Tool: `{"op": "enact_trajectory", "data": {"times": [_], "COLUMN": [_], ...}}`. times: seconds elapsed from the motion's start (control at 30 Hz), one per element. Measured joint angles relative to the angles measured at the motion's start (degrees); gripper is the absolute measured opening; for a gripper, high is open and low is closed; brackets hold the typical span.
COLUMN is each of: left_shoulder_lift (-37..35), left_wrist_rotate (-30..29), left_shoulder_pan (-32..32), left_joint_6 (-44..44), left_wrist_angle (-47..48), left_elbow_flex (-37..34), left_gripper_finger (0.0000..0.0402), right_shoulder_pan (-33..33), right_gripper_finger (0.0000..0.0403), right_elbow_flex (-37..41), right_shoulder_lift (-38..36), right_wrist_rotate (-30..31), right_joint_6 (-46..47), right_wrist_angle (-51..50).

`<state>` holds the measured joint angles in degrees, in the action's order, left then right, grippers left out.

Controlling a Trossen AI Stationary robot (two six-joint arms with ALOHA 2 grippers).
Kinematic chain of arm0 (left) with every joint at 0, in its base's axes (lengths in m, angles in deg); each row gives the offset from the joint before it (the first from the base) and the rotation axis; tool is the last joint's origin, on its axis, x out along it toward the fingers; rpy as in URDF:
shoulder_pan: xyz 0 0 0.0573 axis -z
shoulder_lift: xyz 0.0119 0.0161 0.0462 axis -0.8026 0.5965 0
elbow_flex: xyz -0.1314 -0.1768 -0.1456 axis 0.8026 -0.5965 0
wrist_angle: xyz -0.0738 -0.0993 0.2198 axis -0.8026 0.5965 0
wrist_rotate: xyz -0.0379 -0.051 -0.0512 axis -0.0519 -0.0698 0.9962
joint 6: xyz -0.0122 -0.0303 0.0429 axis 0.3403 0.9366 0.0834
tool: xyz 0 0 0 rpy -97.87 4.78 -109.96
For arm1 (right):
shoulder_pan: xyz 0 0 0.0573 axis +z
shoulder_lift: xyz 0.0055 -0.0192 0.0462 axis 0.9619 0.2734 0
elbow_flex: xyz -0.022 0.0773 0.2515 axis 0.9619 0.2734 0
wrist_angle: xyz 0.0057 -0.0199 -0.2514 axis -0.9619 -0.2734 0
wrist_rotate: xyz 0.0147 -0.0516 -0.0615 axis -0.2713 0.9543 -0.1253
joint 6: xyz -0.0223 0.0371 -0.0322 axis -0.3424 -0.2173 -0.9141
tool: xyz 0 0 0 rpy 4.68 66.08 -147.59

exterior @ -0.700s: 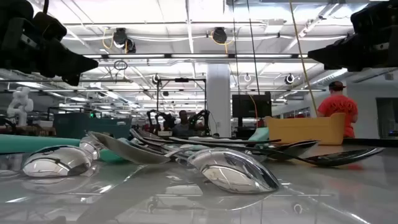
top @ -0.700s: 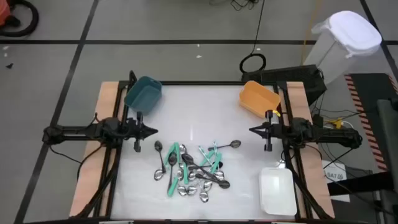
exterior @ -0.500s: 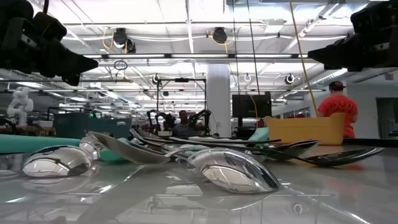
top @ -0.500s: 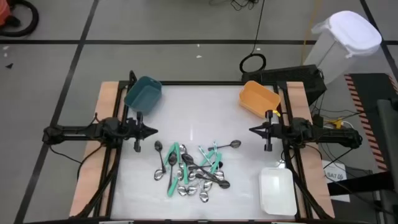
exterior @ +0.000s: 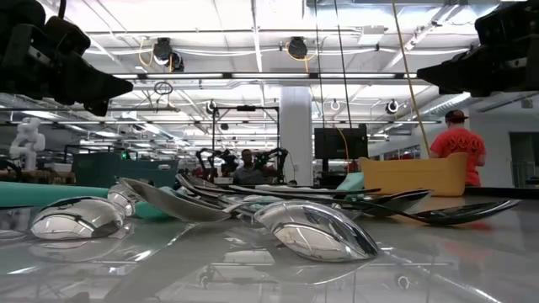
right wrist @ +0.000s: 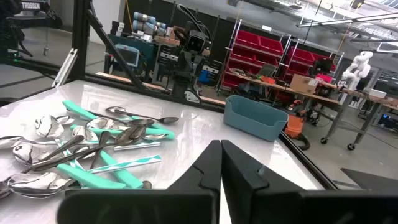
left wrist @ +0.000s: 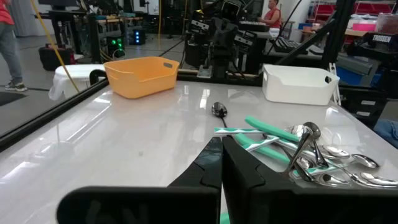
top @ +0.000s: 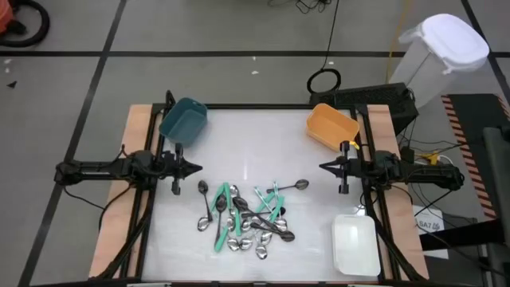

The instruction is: Sort silverware by color (type)

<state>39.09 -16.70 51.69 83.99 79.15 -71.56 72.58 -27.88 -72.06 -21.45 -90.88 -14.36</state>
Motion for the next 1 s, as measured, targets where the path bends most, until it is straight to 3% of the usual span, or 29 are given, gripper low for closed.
{"op": "enact_trajectory", "data": {"times": [1.0], "left_shoulder_lift": [0.0], "left_wrist_rotate": [0.0], "left_shoulder_pan": [0.0], "left_joint_6": [0.0], "left_wrist_angle": [0.0], "left_elbow_flex": [0.0], "left_gripper_finger": [0.0003], "right_shoulder_pan": [0.0], "right_gripper_finger": [0.0004], "right_elbow_flex": [0.0], "right_shoulder_lift": [0.2], "right_wrist_rotate": [0.0], "right_joint_6": [3.6], "right_wrist_angle": [-0.5]}}
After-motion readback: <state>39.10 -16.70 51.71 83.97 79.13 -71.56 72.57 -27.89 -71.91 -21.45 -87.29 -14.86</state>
